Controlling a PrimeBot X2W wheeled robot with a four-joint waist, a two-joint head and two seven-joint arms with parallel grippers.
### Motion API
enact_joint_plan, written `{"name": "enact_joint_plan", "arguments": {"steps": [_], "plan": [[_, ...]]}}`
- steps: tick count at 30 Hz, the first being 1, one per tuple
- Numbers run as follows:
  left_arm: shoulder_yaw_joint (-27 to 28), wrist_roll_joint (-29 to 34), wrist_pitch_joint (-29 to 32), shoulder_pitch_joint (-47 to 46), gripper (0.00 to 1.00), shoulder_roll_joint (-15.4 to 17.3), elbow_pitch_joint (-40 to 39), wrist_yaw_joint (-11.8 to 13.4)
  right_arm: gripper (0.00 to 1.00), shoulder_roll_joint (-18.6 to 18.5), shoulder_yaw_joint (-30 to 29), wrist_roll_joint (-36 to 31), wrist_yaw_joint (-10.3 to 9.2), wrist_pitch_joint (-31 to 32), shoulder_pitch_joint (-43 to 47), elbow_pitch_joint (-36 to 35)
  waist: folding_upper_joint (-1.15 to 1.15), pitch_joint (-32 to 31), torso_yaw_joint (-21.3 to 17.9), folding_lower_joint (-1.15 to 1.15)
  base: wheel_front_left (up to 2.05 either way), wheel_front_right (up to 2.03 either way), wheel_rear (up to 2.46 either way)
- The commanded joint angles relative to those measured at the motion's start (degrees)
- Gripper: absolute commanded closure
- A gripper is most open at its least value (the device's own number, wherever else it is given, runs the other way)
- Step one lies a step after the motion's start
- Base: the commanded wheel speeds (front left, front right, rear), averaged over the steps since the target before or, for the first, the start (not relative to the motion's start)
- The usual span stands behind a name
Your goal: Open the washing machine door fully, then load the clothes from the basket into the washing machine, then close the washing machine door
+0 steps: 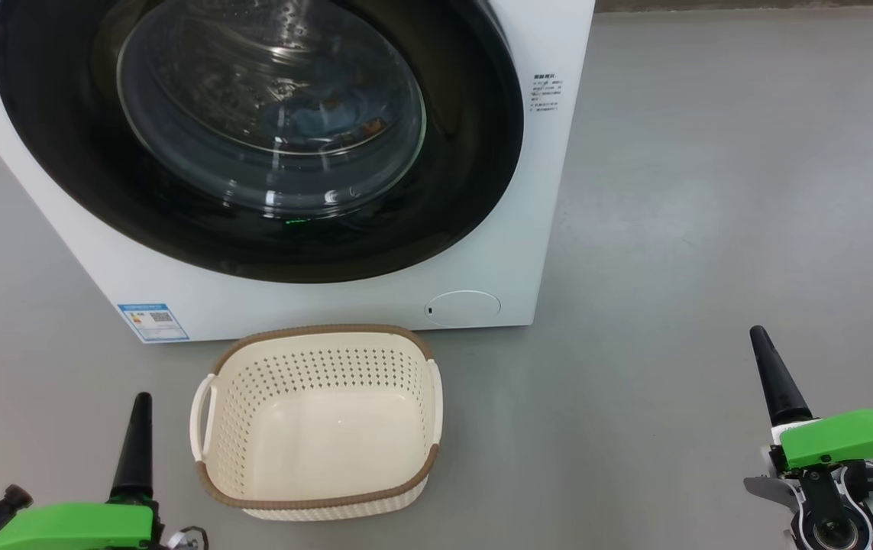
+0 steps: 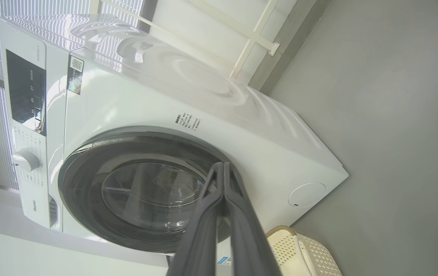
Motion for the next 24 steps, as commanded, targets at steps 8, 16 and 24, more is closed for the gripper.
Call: {"name": "enact_joint_plan", "arguments": {"steps": [8,16,24], "plan": [[2.63,-4.20,1.70,-0.18,1.00,-0.08,-1.00,0.03,1.00,0.35,-0.87,5.75,0.06,1.70,0.23,-1.36,0.00,-0.62,0.05,0.00,0.00,0.00,0.00],[3.50,-7.66,3.06,-0.05,1.00,-0.88,-1.00,0.03,1.00,0.95,-1.82,10.02,0.04,3.09,0.59,-1.32,0.00,-1.19,0.09,0.00,0.00,0.00,0.00],[4.38,-11.13,4.43,0.08,1.00,-1.69,-1.00,0.03,1.00,1.55,-2.79,14.30,0.02,4.49,0.95,-1.28,0.00,-1.76,0.13,0.00,0.00,0.00,0.00]]}}
